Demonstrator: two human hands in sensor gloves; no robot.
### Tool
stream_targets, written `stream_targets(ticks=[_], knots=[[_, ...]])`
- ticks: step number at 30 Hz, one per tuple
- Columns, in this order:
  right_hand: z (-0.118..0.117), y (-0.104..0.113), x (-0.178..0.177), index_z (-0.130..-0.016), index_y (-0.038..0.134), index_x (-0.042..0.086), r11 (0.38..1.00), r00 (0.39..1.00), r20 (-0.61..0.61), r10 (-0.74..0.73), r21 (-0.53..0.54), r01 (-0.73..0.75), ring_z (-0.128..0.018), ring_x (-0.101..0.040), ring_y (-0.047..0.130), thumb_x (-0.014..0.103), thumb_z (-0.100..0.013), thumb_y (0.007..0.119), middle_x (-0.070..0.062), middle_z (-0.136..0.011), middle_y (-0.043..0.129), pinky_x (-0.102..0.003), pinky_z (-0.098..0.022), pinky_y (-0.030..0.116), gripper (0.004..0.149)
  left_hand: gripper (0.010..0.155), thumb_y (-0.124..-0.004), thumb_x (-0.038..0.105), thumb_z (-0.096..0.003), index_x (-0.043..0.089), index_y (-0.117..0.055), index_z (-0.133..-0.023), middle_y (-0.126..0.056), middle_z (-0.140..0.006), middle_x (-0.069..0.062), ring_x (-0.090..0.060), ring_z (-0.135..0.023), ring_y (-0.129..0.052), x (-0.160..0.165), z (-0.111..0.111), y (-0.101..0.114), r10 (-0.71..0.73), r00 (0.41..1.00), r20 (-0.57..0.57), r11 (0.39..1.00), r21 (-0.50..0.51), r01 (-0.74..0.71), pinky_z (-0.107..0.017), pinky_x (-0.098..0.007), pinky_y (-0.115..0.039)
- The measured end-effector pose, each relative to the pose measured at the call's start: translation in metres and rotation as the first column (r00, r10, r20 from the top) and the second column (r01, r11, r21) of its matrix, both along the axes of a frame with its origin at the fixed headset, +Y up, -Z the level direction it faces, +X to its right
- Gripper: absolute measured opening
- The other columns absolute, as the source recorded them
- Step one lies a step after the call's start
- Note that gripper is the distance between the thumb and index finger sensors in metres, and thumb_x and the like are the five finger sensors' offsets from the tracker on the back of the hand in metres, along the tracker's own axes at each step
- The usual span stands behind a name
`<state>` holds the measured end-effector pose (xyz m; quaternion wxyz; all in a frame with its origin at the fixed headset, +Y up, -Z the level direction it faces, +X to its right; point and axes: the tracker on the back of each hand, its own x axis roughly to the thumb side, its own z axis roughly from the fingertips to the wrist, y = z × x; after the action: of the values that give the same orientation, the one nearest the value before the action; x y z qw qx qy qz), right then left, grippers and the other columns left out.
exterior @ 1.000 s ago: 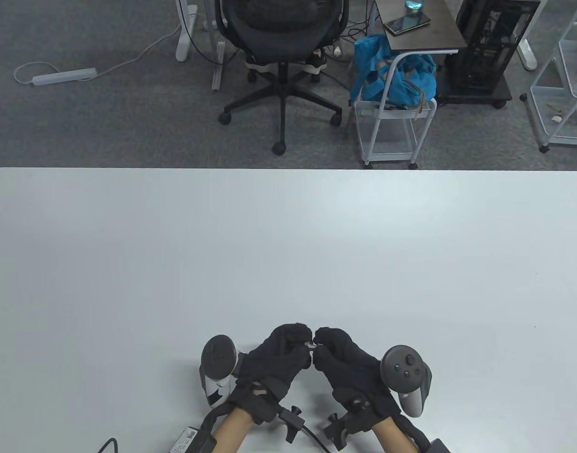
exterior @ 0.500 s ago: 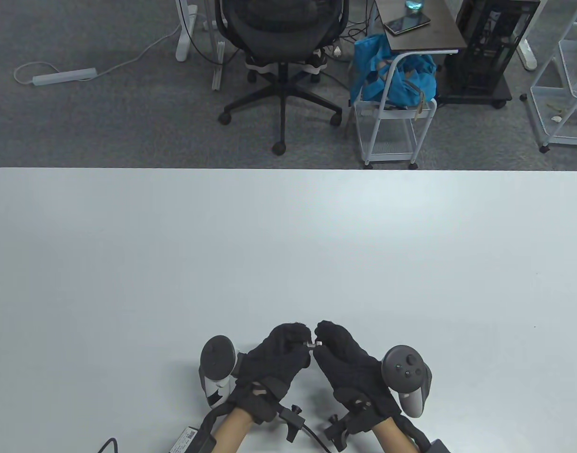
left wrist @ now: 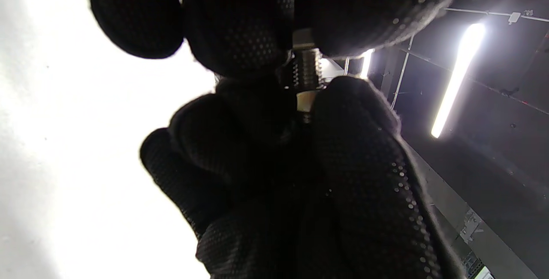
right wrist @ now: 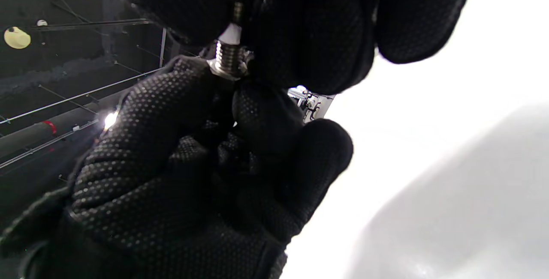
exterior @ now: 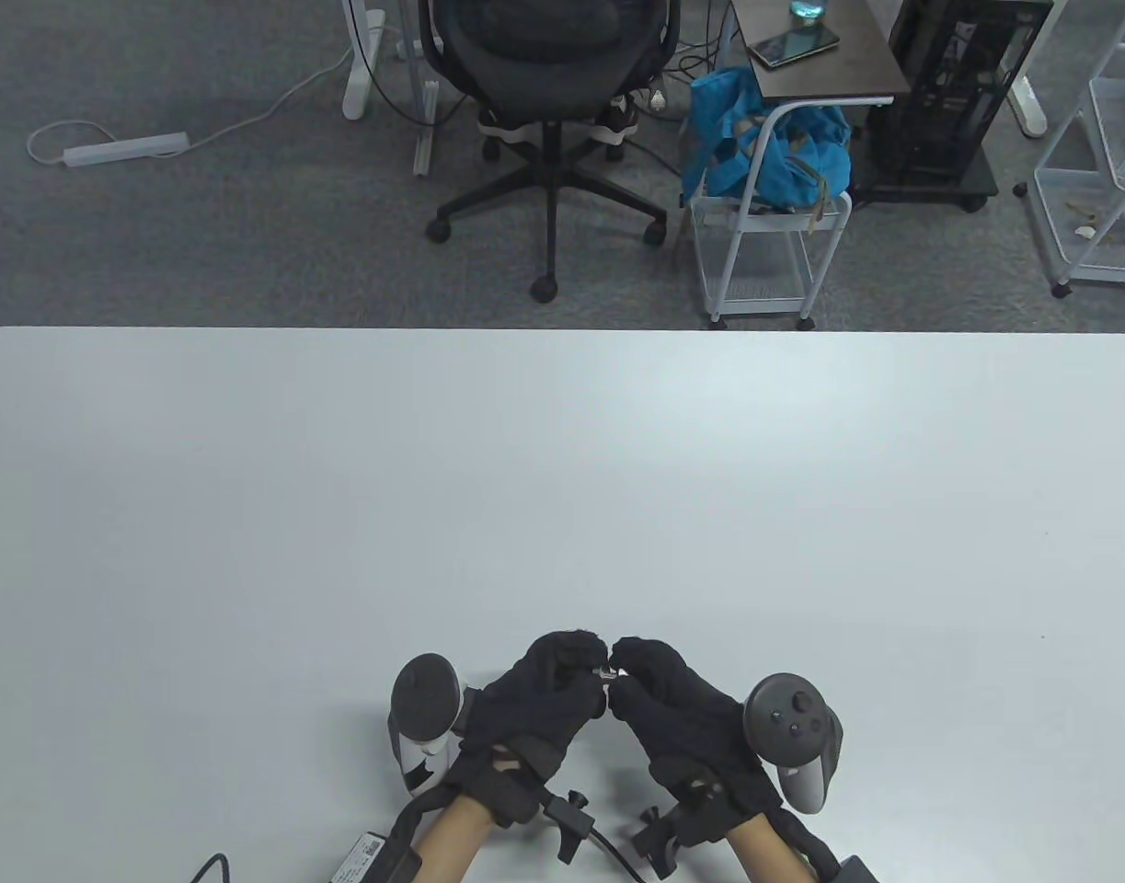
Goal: Unscrew nut from screw
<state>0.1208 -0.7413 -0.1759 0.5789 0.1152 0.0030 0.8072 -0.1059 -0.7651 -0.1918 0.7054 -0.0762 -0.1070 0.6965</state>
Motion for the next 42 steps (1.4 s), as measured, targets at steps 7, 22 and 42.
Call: stream_targets(ticks=[7, 22, 42], knots=[[0.0005, 0.0006, -0.0007, -0.1, 0.068, 0.012, 1.0, 1.0, -0.007, -0.01, -0.002, 0.01, -0.066, -0.037, 0.09, 0.035, -0.055, 0.074, -0.013, -0.083, 0.085, -0.061, -0.056, 0.075, 0.051, 0.047, -0.086, 0.036, -0.0475, 0.025, -0.078, -0.092, -0.087, -0.086, -0.015, -0.023, -0.053, -0.098, -0.0003, 0.0, -0.0004, 0.002, 1.0, -0.004, 1.0, -0.005, -0.002, -0.054, -0.056, -0.082], [-0.0004, -0.005, 0.0019, -0.094, 0.073, 0.005, 0.997, 1.0, 0.019, -0.017, -0.077, 0.018, -0.053, -0.036, 0.095, 0.045, -0.056, 0.07, -0.012, -0.07, 0.093, -0.061, -0.05, 0.078, 0.056, 0.047, -0.086, 0.036, -0.0474, 0.025, -0.078, -0.092, -0.088, -0.085, -0.015, -0.022, -0.053, -0.098, 0.0, 0.0002, -0.0006, -0.001, 1.0, 0.0, 1.0, -0.005, 0.001, -0.053, -0.056, -0.082], [0.0, 0.0006, 0.0006, -0.104, 0.064, 0.019, 0.999, 0.999, -0.011, -0.032, -0.021, 0.031, -0.081, -0.041, 0.079, 0.032, -0.054, 0.078, -0.017, -0.097, 0.071, -0.064, -0.062, 0.067, 0.053, 0.047, -0.086, 0.037, -0.0474, 0.025, -0.078, -0.092, -0.088, -0.085, -0.015, -0.022, -0.053, -0.098, -0.0006, 0.0002, -0.0011, 0.008, 1.0, -0.017, 1.0, -0.018, -0.008, -0.053, -0.056, -0.082]])
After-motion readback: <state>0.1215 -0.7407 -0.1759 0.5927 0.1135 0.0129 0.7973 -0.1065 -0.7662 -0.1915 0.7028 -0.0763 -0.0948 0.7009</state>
